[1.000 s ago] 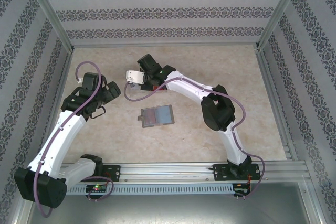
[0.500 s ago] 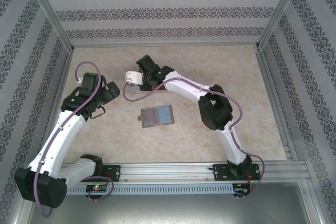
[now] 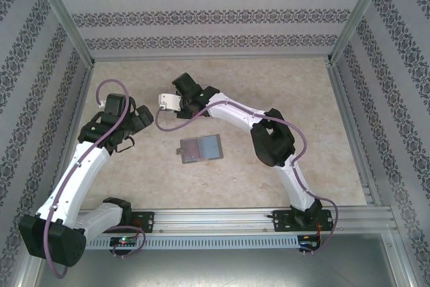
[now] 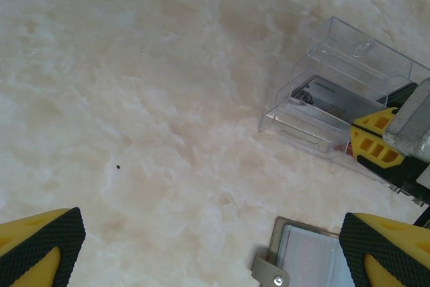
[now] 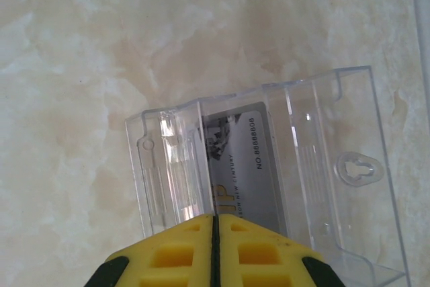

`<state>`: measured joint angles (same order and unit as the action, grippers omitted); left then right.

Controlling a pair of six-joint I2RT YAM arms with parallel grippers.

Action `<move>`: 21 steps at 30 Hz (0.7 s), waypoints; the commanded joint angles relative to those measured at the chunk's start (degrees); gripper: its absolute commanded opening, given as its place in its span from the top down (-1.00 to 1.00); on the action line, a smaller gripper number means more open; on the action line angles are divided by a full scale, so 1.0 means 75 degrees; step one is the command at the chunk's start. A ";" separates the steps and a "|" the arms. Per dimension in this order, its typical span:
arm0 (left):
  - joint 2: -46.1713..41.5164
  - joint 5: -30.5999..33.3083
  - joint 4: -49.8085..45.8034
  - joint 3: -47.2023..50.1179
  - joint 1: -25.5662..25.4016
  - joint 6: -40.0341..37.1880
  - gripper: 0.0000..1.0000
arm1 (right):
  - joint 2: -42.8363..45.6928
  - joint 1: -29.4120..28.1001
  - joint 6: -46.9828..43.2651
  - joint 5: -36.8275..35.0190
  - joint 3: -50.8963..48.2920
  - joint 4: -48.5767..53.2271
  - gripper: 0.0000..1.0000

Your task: Take the credit cards out of the card holder

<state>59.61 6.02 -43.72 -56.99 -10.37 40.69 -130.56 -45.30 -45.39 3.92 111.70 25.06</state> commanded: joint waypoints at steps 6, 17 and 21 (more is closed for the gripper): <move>-0.0046 -0.0102 -0.0198 0.0093 0.0094 -0.0159 -0.99 | -0.0241 -0.0089 0.0163 -0.0307 0.0213 -0.0126 1.00; -0.0088 -0.0170 -0.0192 0.0122 0.0094 -0.0165 -0.99 | -0.0262 0.0051 0.0491 -0.0890 0.0429 -0.0294 0.98; -0.0109 -0.0199 -0.0193 0.0133 0.0096 -0.0165 -0.99 | -0.0304 0.0084 0.0578 -0.1071 0.0460 -0.0350 0.82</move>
<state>59.61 4.73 -43.72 -56.80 -10.37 40.49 -131.87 -45.10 -42.78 -1.93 113.32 23.46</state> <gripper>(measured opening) 0.996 0.088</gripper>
